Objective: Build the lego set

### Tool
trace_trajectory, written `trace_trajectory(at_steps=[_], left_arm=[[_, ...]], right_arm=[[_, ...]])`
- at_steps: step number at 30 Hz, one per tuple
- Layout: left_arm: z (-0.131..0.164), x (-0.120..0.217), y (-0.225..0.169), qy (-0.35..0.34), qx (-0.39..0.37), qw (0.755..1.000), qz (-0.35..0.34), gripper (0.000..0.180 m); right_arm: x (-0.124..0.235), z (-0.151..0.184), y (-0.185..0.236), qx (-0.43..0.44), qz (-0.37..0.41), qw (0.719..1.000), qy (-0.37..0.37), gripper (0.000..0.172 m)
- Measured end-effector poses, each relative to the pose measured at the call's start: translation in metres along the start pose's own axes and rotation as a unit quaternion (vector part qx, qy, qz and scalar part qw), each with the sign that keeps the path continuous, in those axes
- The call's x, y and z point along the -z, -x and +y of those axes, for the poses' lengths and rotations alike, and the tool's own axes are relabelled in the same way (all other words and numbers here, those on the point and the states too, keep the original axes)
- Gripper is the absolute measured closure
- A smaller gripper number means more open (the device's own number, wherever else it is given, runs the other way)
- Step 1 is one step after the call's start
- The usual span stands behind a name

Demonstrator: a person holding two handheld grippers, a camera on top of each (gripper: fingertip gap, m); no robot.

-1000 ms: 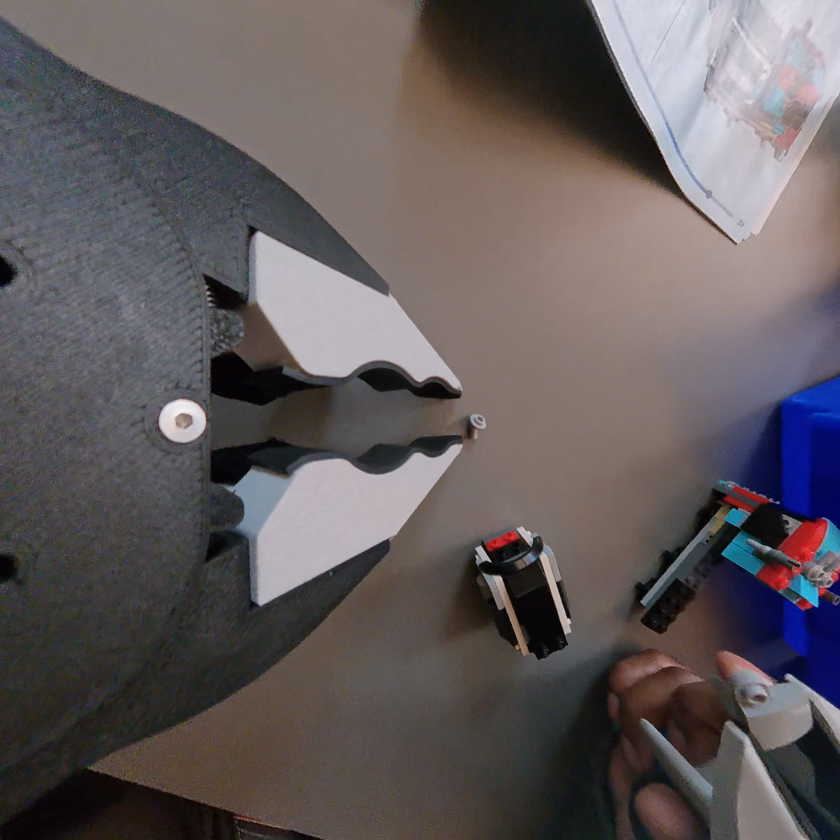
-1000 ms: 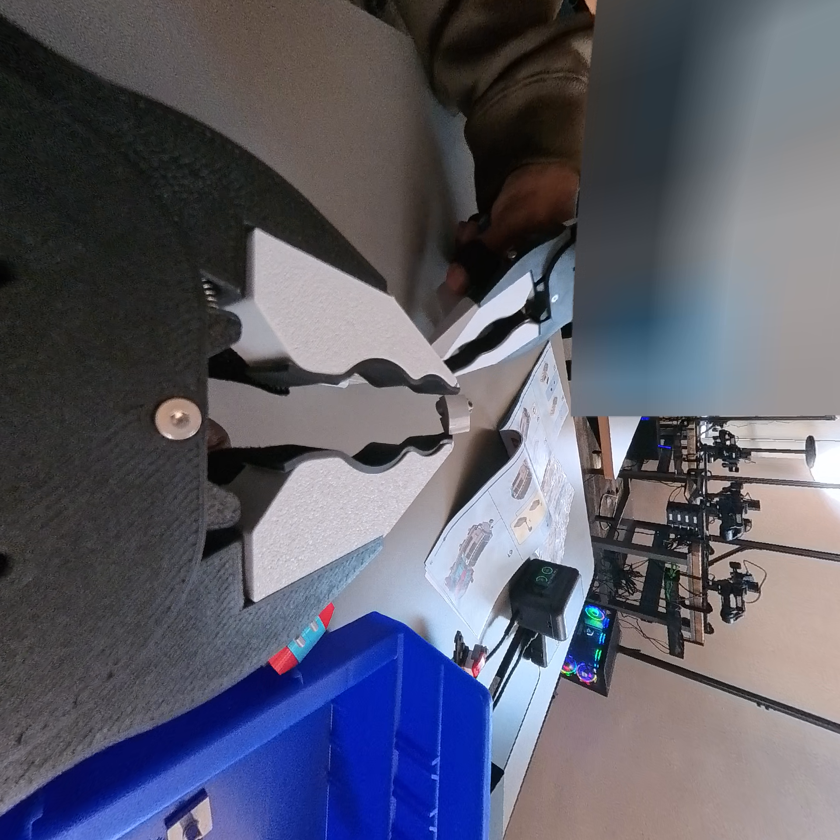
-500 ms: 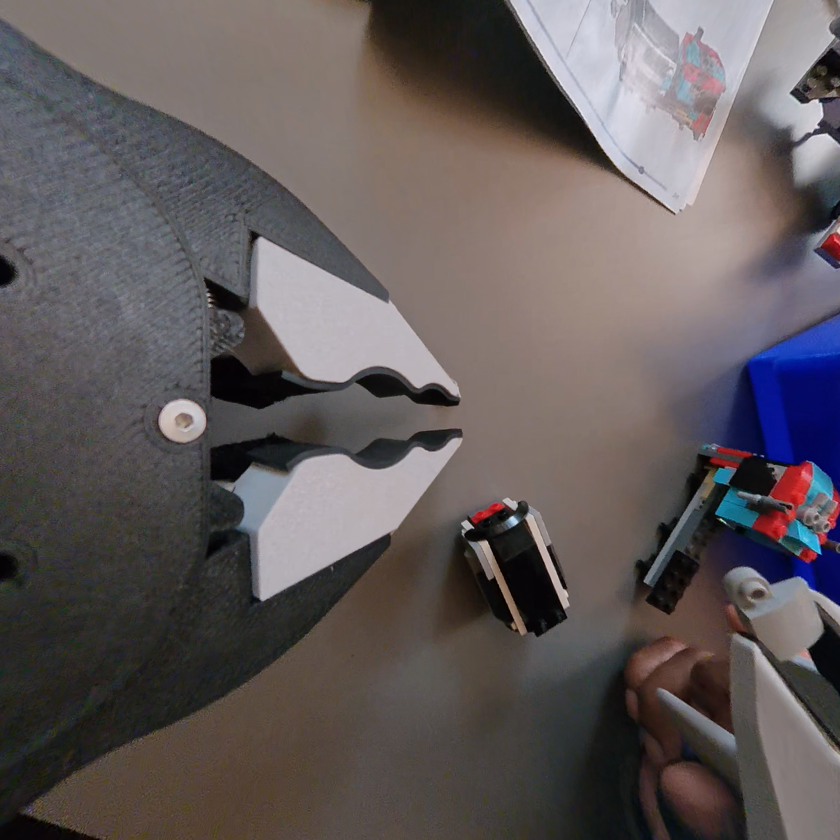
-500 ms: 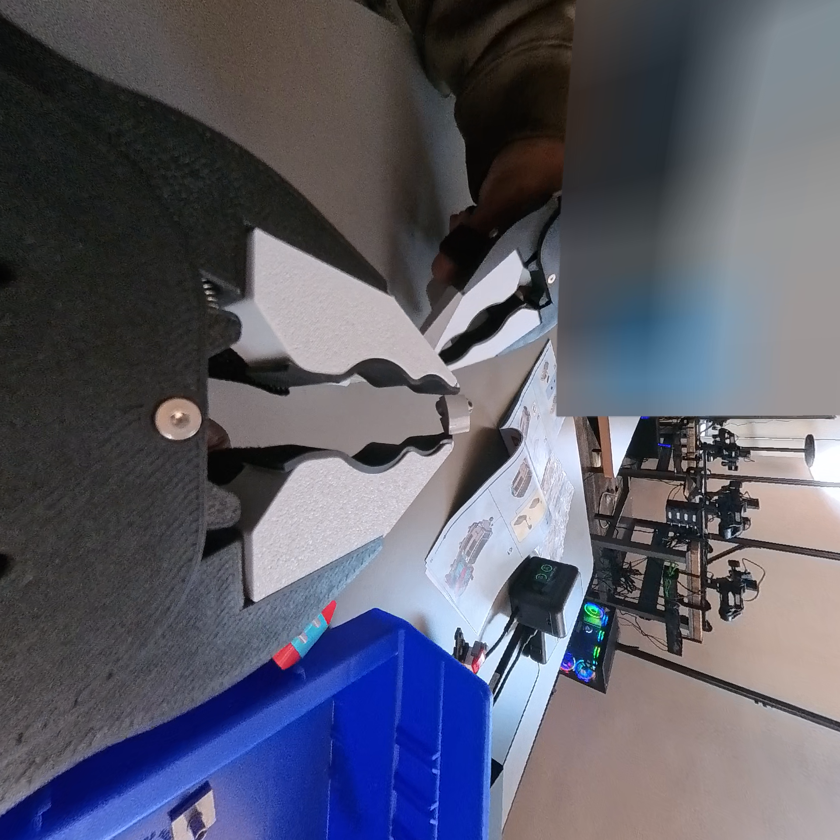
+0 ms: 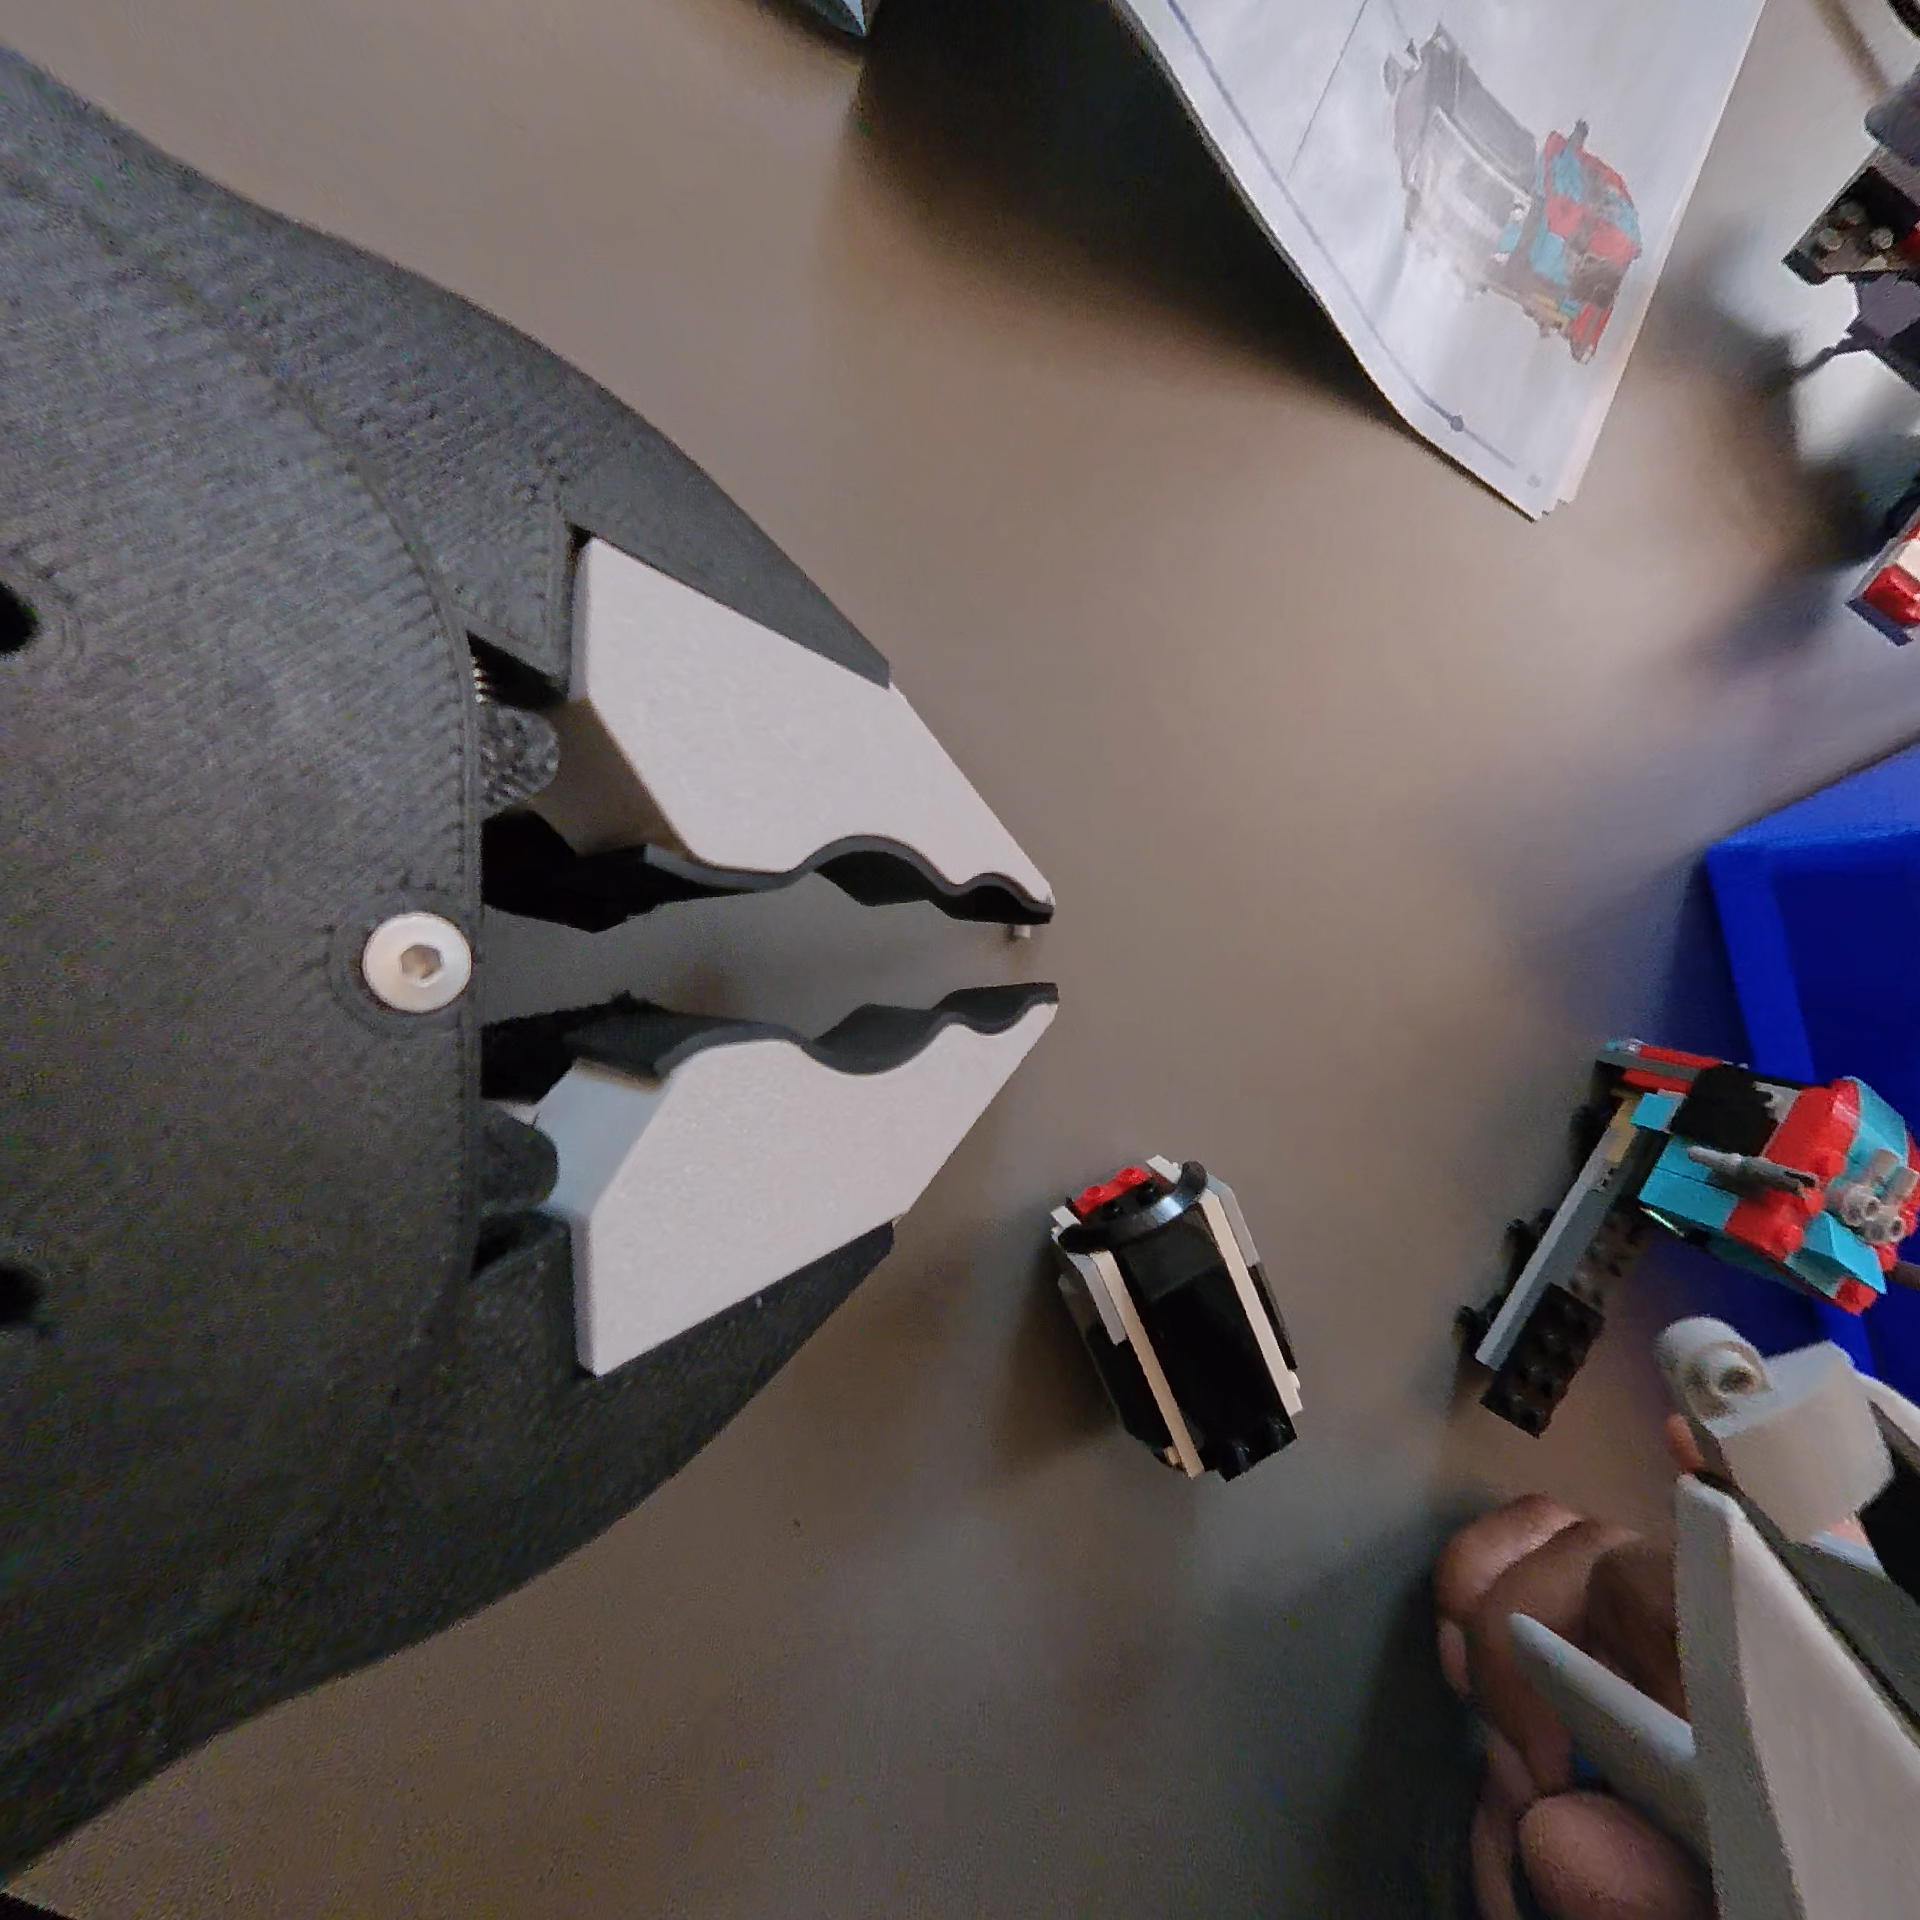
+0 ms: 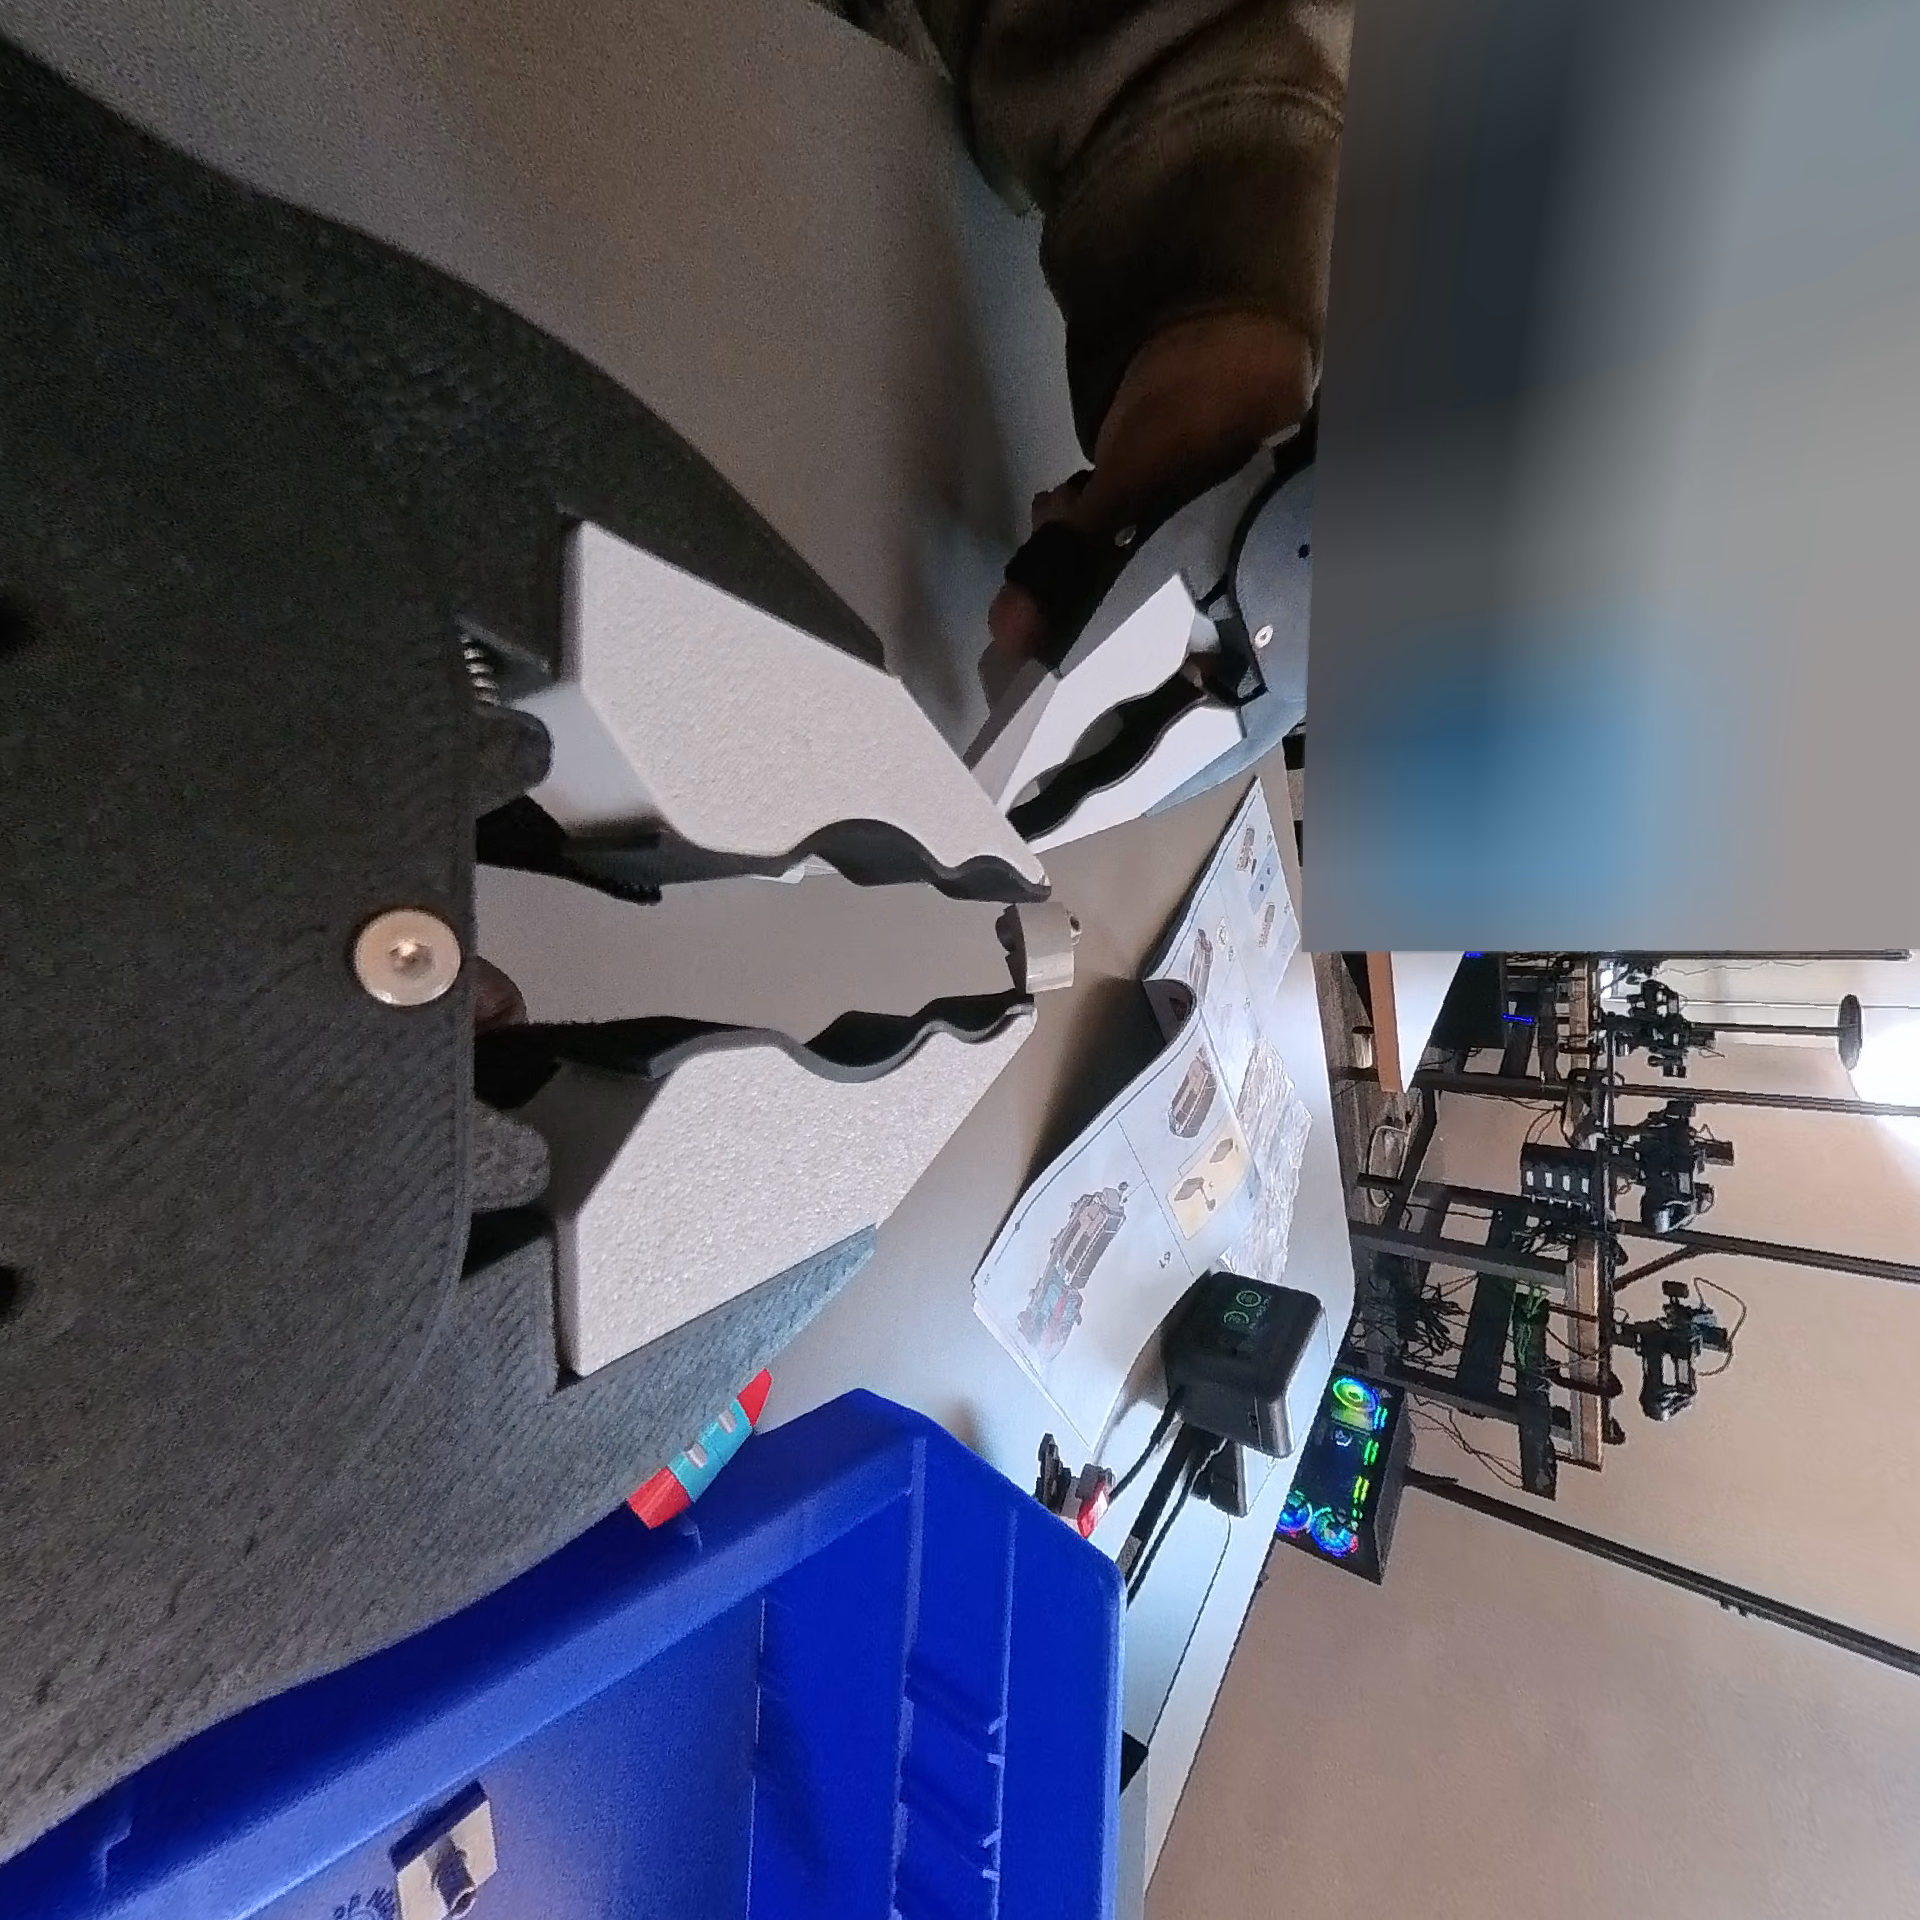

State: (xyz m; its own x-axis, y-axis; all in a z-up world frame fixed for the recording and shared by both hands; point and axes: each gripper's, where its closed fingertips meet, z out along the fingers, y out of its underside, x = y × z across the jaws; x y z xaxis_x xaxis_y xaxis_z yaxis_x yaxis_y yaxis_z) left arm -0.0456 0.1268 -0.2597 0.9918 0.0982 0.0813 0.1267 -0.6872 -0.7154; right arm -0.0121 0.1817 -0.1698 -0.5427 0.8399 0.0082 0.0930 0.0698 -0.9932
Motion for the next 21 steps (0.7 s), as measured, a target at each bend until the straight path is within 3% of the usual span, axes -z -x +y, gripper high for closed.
trace_trajectory(at_steps=[21], left_arm=[[0.0035,-0.0092,0.0070,0.018,0.007,0.999,-0.032,0.169]], right_arm=[[-0.0002,0.0000,0.0006,0.000,-0.001,1.000,0.000,0.154]])
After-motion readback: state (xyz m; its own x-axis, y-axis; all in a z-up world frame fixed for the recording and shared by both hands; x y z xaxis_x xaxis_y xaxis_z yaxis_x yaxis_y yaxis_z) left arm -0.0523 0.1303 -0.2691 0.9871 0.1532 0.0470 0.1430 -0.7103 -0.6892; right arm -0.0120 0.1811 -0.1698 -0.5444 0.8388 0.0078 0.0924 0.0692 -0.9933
